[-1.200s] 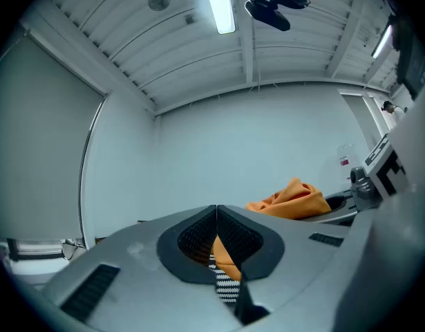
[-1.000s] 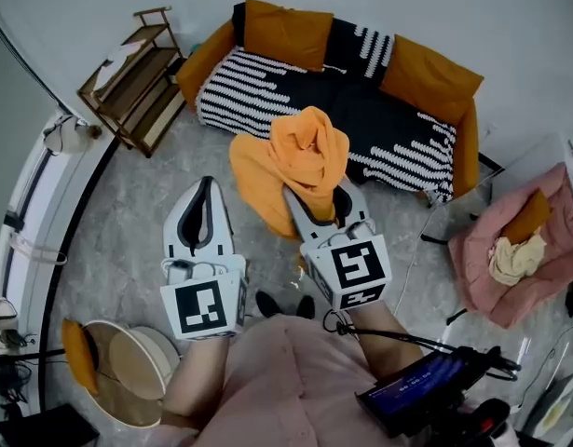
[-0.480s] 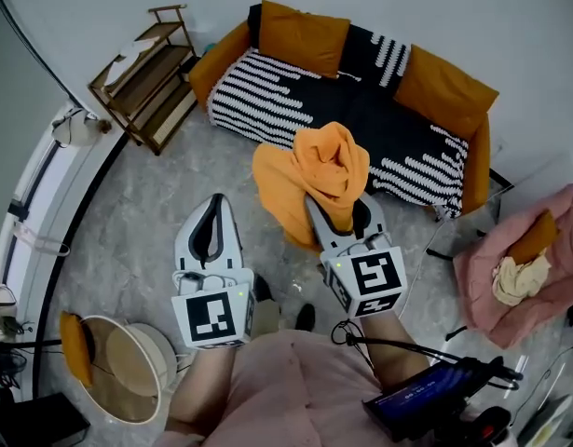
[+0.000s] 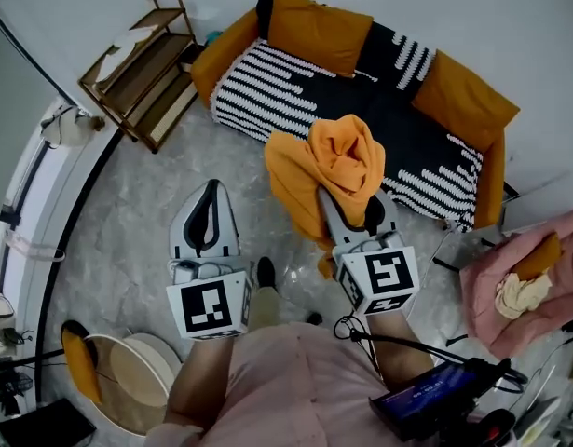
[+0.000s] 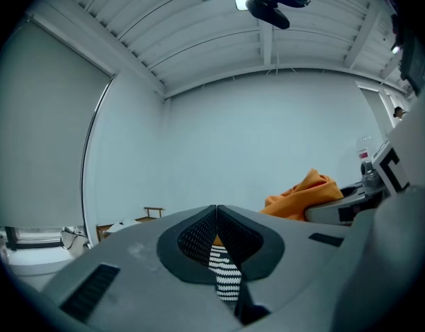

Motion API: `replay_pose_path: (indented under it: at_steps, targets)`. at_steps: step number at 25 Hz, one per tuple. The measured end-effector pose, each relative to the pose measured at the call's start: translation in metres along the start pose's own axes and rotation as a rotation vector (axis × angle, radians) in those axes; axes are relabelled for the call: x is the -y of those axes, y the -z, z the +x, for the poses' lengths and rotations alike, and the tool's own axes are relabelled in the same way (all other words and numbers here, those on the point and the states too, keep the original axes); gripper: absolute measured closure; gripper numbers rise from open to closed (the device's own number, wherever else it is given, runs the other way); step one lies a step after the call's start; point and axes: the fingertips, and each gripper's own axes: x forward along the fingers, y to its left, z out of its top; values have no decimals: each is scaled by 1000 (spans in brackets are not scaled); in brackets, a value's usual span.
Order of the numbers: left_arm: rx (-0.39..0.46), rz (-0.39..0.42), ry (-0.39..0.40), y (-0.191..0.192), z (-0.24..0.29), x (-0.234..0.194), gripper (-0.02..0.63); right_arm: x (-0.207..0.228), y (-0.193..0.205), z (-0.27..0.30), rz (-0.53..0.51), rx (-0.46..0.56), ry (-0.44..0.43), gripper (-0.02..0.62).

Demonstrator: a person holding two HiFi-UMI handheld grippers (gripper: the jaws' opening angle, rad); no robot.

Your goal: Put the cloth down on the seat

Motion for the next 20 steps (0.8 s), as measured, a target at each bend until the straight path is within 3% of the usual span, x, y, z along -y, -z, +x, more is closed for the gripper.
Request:
replay_pose_path:
  at_steps: [10, 20]
  targets:
    - [42, 24, 40, -19, 110, -86, 595, 4, -53, 129, -3, 54, 62, 403]
    - [13, 15, 97, 1, 187, -102, 595, 25, -59, 199, -7, 39, 98, 403]
